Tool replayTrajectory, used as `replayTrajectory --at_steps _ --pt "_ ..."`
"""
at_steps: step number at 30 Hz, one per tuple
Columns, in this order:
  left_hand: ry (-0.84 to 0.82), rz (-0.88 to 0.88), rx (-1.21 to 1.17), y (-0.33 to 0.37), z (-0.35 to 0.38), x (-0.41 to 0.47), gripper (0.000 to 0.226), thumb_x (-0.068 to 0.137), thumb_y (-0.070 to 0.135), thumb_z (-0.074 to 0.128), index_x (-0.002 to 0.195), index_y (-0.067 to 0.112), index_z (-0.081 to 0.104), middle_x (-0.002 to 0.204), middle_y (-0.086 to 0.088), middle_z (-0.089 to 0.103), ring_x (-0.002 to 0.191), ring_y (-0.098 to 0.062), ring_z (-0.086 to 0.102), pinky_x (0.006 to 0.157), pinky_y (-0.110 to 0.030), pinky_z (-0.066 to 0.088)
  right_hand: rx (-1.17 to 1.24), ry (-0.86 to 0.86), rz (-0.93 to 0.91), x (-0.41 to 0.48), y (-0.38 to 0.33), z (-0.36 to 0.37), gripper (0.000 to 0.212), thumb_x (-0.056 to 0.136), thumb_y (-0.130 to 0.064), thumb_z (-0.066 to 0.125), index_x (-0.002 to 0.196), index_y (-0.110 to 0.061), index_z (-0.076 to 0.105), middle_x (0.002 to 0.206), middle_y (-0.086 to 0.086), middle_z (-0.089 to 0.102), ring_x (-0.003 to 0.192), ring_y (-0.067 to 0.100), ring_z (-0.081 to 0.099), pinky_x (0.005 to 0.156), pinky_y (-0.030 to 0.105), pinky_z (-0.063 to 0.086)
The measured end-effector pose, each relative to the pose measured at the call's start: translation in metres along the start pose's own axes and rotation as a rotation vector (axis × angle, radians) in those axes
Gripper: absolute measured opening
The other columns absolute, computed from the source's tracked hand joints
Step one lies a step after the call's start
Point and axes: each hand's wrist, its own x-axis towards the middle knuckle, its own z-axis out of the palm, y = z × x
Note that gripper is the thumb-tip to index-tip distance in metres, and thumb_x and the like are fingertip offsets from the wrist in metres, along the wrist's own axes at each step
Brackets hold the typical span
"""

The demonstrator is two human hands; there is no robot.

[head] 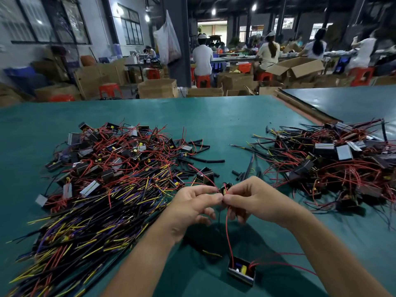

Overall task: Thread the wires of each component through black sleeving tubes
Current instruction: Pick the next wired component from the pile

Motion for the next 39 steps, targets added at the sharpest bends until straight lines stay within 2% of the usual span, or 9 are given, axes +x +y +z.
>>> replayTrajectory --at_steps 5,9,15,21,26,29,32,36,39 --pt "0.0 0.002 0.039 0.001 -0.001 -0.001 0.018 0.087 0.012 0.068 0.104 0.008 0.065 0.077 -0.001 0.072 0.048 -0.01 0.057 0.052 -0.023 0.049 -0.056 0.008 0.039 0.001 0.001 0.001 0.031 0.1 -0.017 0.05 0.086 0.005 0.067 0.062 0.006 0.067 0.05 0.015 0.059 0.052 0.023 0.051" --pt "0.002 0.019 0.015 -0.002 0.001 0.0 0.002 0.086 0.012 0.069 0.088 0.012 0.07 0.075 0.0 0.071 0.049 -0.01 0.057 0.049 -0.022 0.049 -0.066 -0.002 0.051 0.002 0.004 0.005 0.034 0.101 -0.018 0.049 0.073 -0.006 0.064 0.058 0.003 0.061 0.054 0.016 0.058 0.05 0.023 0.051" --pt "0.032 -0.023 -0.052 -0.002 -0.002 0.003 0.004 0.088 0.01 0.066 0.085 0.01 0.067 0.076 -0.003 0.068 0.047 -0.01 0.054 0.047 -0.02 0.046 -0.092 0.048 0.056 0.003 0.006 0.001 0.036 0.1 -0.016 0.049 0.068 -0.012 0.064 0.054 -0.001 0.062 0.049 0.013 0.056 0.05 0.022 0.049" --pt "0.052 -0.053 -0.153 -0.001 -0.003 0.003 0.009 0.087 0.011 0.066 0.094 0.008 0.071 0.071 0.001 0.069 0.044 -0.005 0.054 0.043 -0.016 0.045 -0.201 0.144 -0.063 0.004 0.012 0.002 0.021 0.091 -0.022 0.066 0.074 -0.012 0.072 0.051 -0.002 0.054 0.046 0.016 0.049 0.049 0.029 0.042" --pt "0.123 -0.026 -0.069 -0.006 0.0 0.004 0.005 0.08 0.012 0.074 0.075 0.01 0.075 0.063 -0.005 0.059 0.044 -0.006 0.052 0.045 -0.015 0.044 -0.128 0.183 -0.102 0.008 0.016 0.005 0.014 0.079 -0.015 0.079 0.072 -0.012 0.068 0.052 0.0 0.061 0.043 0.016 0.054 0.047 0.029 0.041" --pt "0.128 0.016 -0.044 -0.007 0.0 0.004 0.005 0.078 0.013 0.076 0.075 0.009 0.074 0.059 -0.002 0.06 0.044 -0.007 0.05 0.046 -0.016 0.042 -0.062 0.215 -0.177 0.007 0.014 0.005 0.019 0.074 -0.009 0.082 0.08 -0.018 0.066 0.062 0.002 0.064 0.047 0.016 0.055 0.047 0.028 0.044" --pt "0.098 0.027 -0.003 -0.005 0.001 0.002 0.006 0.082 0.017 0.074 0.078 0.012 0.074 0.059 0.0 0.06 0.043 -0.007 0.05 0.044 -0.017 0.04 -0.05 0.203 -0.271 0.005 0.01 0.005 0.021 0.074 -0.008 0.081 0.086 -0.022 0.071 0.067 0.006 0.063 0.055 0.013 0.049 0.051 0.026 0.039" --pt "-0.08 -0.061 -0.02 -0.001 0.003 -0.002 0.014 0.093 0.02 0.06 0.092 0.013 0.073 0.085 -0.005 0.071 0.048 -0.01 0.054 0.047 -0.021 0.047 0.0 0.195 -0.251 0.004 0.009 0.005 0.025 0.079 0.002 0.073 0.085 -0.022 0.077 0.056 -0.005 0.059 0.051 0.015 0.041 0.047 0.023 0.025" --pt "-0.22 -0.098 -0.087 0.002 0.004 -0.006 0.02 0.097 0.02 0.053 0.103 0.013 0.07 0.091 -0.01 0.074 0.052 -0.011 0.059 0.052 -0.025 0.053 0.027 0.179 -0.242 0.002 0.005 0.005 0.025 0.079 0.009 0.065 0.082 -0.013 0.077 0.055 0.006 0.061 0.045 0.011 0.052 0.045 0.017 0.033"
